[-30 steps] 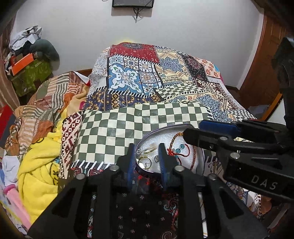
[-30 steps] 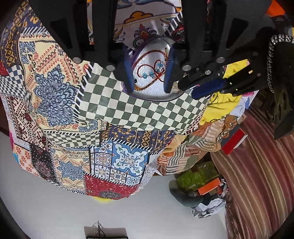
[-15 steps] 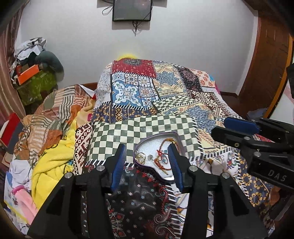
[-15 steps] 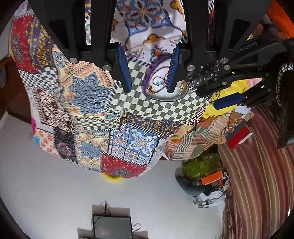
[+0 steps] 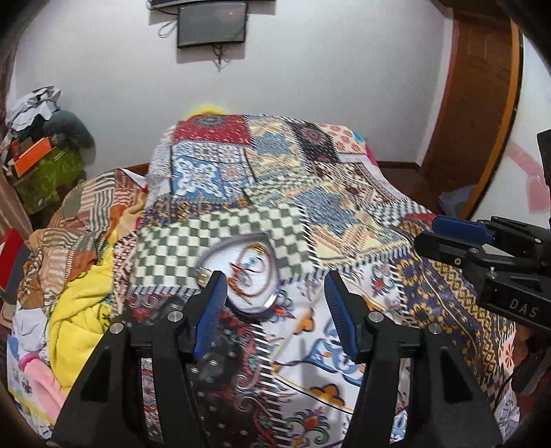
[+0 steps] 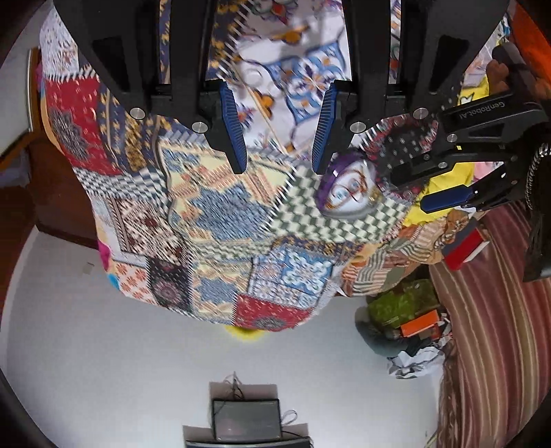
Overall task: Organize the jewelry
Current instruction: 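Move the right tool back to the remaining silver rings, then grasp a silver ring with the right gripper and lift it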
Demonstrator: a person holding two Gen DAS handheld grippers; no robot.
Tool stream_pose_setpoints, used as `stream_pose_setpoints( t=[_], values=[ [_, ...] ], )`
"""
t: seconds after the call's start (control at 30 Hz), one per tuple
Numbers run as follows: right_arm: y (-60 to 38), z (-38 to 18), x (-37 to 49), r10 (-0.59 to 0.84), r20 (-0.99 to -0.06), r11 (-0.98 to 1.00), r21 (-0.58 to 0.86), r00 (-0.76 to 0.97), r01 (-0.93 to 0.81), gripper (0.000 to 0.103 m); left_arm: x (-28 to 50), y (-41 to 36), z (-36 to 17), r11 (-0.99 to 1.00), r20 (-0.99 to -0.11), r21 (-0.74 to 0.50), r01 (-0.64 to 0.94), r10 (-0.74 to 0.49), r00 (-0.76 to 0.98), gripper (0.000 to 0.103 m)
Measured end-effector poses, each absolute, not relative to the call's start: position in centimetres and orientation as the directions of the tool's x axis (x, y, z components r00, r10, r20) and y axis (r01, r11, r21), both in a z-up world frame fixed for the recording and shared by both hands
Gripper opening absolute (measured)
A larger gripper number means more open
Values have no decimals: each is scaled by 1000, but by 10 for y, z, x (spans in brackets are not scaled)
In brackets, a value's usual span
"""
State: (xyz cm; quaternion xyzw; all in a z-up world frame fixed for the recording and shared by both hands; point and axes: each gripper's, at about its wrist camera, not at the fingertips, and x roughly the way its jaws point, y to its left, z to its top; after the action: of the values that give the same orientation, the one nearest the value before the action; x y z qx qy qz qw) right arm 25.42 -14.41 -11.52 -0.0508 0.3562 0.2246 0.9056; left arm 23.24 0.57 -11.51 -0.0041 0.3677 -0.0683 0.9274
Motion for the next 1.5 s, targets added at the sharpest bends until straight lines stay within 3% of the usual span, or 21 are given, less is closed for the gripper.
stream_pose_setpoints(
  t=[0.8,1.17,1.27,1.5],
  values=[
    [-212,-183,241,310,-782,932,138,540,-335,36,247,-85,-201,949,-818,-108,297,-255,516,58],
    [-214,-201,240,313,-809,927,147,497,-345,36,256,-101,-224,942,-844,-94,322,-247,476,28],
    [-210,-204,243,318,-814,922,147,487,-357,36,259,-102,-226,941,-843,-94,326,-249,477,12],
    [-193,-211,250,333,-827,908,151,454,-391,36,257,-88,-220,948,-825,-107,298,-252,506,10]
  ],
)
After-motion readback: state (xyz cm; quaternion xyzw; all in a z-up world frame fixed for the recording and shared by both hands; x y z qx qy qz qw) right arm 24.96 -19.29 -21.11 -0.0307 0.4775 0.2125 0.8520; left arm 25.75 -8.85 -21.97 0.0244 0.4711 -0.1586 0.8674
